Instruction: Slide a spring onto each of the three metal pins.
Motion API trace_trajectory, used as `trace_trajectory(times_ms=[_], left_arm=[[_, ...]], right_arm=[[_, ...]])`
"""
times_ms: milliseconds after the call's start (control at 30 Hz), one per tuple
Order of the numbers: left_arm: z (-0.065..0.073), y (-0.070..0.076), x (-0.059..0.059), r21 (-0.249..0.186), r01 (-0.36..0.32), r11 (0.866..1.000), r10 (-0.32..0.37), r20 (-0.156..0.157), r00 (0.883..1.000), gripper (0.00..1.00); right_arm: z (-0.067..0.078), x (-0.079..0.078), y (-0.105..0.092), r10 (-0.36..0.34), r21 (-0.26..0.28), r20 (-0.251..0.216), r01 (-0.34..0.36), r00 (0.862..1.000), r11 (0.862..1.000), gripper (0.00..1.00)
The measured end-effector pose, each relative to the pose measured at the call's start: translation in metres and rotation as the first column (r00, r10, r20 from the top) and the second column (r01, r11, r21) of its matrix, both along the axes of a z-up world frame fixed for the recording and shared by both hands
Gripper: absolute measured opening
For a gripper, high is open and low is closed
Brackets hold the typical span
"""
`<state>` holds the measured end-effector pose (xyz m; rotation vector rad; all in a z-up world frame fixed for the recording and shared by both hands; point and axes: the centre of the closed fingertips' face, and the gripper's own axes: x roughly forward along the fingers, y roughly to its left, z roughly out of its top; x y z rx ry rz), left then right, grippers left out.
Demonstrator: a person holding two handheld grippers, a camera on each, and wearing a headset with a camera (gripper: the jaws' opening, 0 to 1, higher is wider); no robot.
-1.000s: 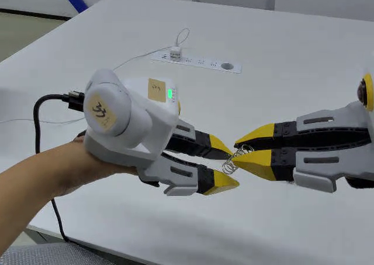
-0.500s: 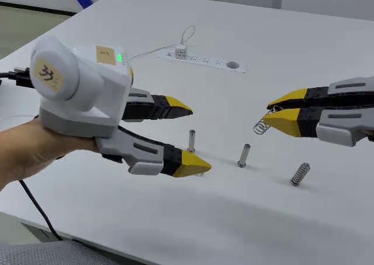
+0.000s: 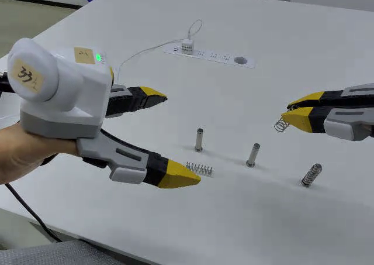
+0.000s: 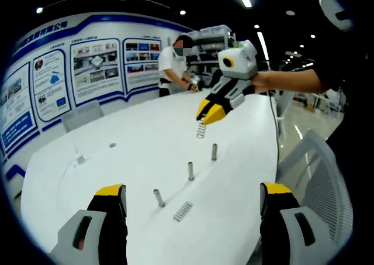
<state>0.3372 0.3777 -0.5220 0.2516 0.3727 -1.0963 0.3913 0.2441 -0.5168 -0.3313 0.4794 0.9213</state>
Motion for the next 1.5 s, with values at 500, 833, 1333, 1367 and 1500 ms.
trace_trajectory(times_ms=[500,833,1333,1367,1500], left_arm=[[-0.025,0.029,0.007,0.018,-0.084,0.996,0.084,-0.021,0.996,1.0],[-0.045,0.03,0.002,-0.013,-0.139,0.99,0.139,-0.023,0.99,1.0],[-0.049,0.032,0.017,-0.095,-0.234,0.968,0.234,-0.014,0.972,0.96],[-0.05,0.031,0.017,-0.093,-0.232,0.968,0.232,-0.015,0.973,0.96],[-0.053,0.027,0.015,-0.089,-0.218,0.972,0.216,-0.027,0.976,0.96]], right_arm=[[-0.047,0.025,0.013,-0.015,-0.045,-0.09,0.011,0.996,0.999,0.11],[-0.063,0.028,0.014,-0.031,-0.079,-0.133,0.02,0.991,0.997,0.11],[-0.075,0.022,0.019,-0.015,-0.12,-0.169,-0.005,0.985,0.993,0.11],[-0.076,0.022,0.019,-0.016,-0.124,-0.171,-0.005,0.985,0.992,0.11],[-0.08,0.021,0.021,-0.015,-0.13,-0.178,-0.008,0.984,0.991,0.11]])
